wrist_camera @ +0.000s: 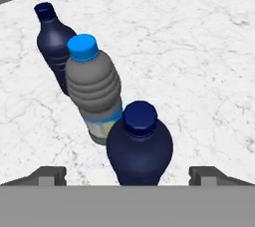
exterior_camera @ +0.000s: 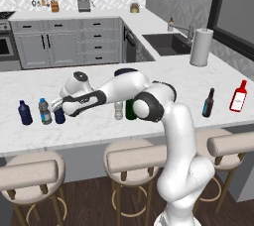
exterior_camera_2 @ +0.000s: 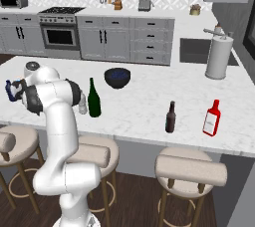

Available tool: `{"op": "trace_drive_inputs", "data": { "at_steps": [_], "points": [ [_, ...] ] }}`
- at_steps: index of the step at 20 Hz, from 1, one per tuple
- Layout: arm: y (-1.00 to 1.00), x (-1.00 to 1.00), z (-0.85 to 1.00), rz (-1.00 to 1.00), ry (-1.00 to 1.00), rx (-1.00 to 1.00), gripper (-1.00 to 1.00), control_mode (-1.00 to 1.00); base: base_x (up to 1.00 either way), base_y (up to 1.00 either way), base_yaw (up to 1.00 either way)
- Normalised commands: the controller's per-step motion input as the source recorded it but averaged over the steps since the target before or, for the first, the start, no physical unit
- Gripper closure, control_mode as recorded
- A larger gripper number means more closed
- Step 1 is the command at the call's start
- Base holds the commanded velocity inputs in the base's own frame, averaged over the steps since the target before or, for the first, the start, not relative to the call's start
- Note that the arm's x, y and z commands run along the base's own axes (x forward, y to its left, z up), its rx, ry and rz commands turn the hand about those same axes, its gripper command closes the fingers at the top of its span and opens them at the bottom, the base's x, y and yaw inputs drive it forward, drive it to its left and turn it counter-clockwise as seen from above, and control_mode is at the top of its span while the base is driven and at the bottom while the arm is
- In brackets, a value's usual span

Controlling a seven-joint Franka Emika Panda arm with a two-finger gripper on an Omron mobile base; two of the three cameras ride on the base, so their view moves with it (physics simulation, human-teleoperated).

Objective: Move the plastic bottles in the middle to the plastics group, and the glass bottles in the middle to the glass group.

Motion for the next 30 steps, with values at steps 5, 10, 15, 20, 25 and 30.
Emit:
{"op": "trace_drive_inputs", "data": {
  "at_steps": [5,10,15,20,25,30],
  "points": [
    [-0.58,-0.62,0.65,-0.06,0.02,0.01,-1.0,-1.0,0.0,0.0,0.0],
    [-0.98,-0.68,0.33,-0.17,0.07,0.01,-1.0,-1.0,0.0,0.0,0.0],
    [-1.0,-0.36,0.09,-0.3,0.13,0.0,-1.0,-1.0,0.0,0.0,0.0],
    [-1.0,-0.15,0.06,-0.37,0.07,0.0,-1.0,-1.0,0.0,0.0,0.0],
    [-1.0,-0.06,0.08,-0.37,0.09,0.0,-1.0,-1.0,0.0,0.0,0.0],
    [-0.88,-0.01,0.11,-0.26,0.08,0.0,-1.0,-1.0,0.0,0.0,0.0]
  ]
}}
